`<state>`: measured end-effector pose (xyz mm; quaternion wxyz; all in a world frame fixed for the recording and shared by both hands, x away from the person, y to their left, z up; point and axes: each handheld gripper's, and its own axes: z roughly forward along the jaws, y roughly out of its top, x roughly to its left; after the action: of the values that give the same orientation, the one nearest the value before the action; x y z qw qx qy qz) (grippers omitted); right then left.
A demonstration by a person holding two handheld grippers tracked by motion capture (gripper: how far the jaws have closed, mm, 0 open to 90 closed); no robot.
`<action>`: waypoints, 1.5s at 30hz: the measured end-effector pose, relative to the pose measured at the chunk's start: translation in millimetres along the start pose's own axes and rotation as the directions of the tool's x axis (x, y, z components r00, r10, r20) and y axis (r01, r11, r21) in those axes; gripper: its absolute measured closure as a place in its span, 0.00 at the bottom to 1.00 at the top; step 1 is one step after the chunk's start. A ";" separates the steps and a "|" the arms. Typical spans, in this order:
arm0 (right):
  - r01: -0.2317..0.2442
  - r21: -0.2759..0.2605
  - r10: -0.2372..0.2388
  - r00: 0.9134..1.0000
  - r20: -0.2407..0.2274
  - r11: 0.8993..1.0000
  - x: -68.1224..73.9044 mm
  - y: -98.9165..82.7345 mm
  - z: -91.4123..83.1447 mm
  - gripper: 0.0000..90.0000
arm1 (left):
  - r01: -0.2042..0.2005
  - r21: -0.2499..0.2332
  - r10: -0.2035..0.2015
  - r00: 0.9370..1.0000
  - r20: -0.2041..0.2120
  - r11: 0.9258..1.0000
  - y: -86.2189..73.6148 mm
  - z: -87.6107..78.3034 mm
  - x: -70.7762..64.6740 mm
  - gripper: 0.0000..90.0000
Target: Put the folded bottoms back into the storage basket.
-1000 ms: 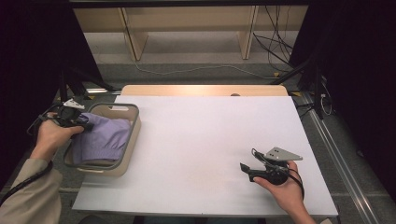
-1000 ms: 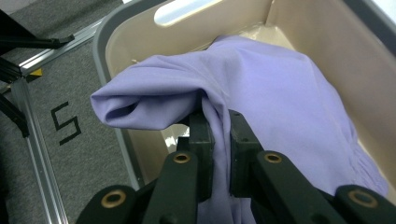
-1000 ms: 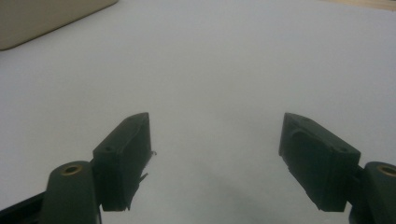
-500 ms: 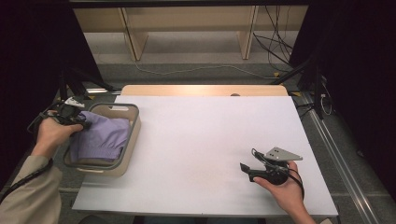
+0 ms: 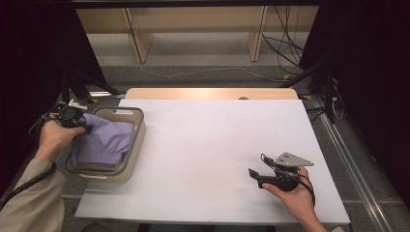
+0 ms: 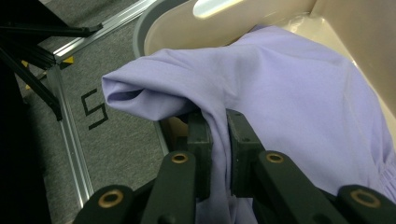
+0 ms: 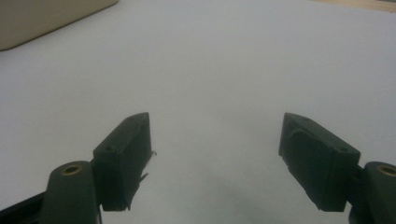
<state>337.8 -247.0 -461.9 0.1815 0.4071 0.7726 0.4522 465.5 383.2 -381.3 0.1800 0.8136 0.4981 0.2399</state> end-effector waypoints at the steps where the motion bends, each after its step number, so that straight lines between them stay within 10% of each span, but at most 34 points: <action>1: 0.000 0.001 0.000 1.000 0.000 1.000 0.0 -0.1 0.1 0.29 | -0.001 0.004 0.001 1.000 -0.005 1.000 0.1 0.0 0.2 0.90; 16: 0.003 0.001 -0.003 1.000 -0.003 1.000 0.5 -0.1 0.3 0.29 | 0.017 0.024 -0.016 0.997 -0.076 1.000 -5.8 3.9 2.5 0.80; 25: 0.002 0.003 -0.002 1.000 -0.004 1.000 1.1 0.1 0.2 0.29 | 0.125 -0.105 -0.144 0.968 -0.204 0.987 3.3 -13.8 -2.1 0.48; 31: 0.002 0.005 -0.002 1.000 -0.005 1.000 1.2 -0.1 0.4 0.29 | 0.129 -0.158 -0.141 0.988 -0.067 0.979 16.4 -16.6 -25.7 0.47; 35: 0.003 0.005 -0.003 1.000 -0.004 1.000 1.2 0.1 0.0 0.29 | 0.125 -0.138 -0.127 0.992 -0.003 0.983 21.4 -8.2 -38.6 0.68; 38: 0.001 0.006 -0.001 1.000 -0.005 1.000 1.0 -0.1 -0.2 0.29 | 0.140 -0.067 -0.135 0.988 0.071 0.988 24.5 11.1 -51.8 0.83; 45: 0.000 0.007 0.000 1.000 -0.003 1.000 0.4 -0.4 -0.3 0.29 | 0.117 0.081 -0.123 0.990 0.066 0.990 19.1 44.8 -62.7 0.91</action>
<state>337.2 -247.0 -462.1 0.1790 0.4069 0.7744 0.4503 480.5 316.1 -421.1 0.1802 0.7964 0.5484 0.1803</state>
